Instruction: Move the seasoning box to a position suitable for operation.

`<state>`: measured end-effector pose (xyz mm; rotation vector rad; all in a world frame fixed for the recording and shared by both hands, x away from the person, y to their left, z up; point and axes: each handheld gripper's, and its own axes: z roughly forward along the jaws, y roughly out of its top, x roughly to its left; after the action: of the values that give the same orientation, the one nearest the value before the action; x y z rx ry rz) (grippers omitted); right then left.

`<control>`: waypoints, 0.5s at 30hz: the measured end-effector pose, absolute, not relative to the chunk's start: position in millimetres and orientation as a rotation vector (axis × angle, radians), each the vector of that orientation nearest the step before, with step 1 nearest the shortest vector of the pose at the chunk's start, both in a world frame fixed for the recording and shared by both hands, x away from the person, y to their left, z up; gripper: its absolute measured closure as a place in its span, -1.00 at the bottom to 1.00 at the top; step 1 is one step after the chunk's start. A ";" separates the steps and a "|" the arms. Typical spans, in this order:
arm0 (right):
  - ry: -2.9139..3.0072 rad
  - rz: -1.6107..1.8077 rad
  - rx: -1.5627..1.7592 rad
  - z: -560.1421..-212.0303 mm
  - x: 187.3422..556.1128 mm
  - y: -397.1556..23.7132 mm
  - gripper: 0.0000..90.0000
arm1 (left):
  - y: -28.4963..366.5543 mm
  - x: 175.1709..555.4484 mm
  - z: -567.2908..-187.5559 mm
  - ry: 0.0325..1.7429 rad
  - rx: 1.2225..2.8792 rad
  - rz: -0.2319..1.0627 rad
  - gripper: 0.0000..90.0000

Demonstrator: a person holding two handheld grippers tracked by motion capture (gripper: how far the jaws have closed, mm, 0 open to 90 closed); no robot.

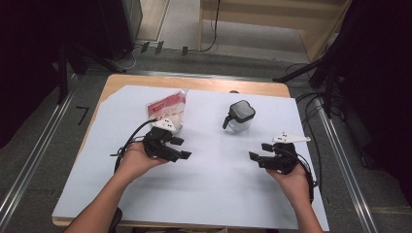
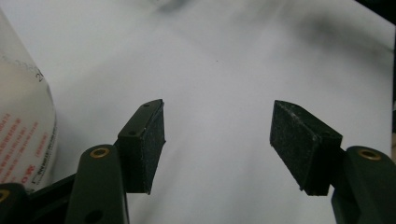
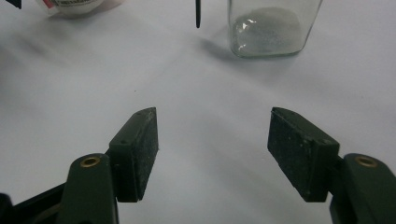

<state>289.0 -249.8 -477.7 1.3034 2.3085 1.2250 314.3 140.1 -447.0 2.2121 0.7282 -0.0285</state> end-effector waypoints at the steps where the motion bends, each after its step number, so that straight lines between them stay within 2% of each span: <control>1: 2.308 1.228 1.299 -477.7 289.4 -249.6 -0.24 | 141.0 314.2 -446.5 0.724 2.204 -0.039 -0.19; 15: 2.325 1.228 1.284 -476.2 296.8 -243.5 -0.25 | 150.6 308.0 -446.6 0.754 2.203 -0.026 -0.19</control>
<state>296.8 -243.5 -476.2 1.2836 2.3252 1.2278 308.0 150.6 -446.6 2.2030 0.7538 -0.0262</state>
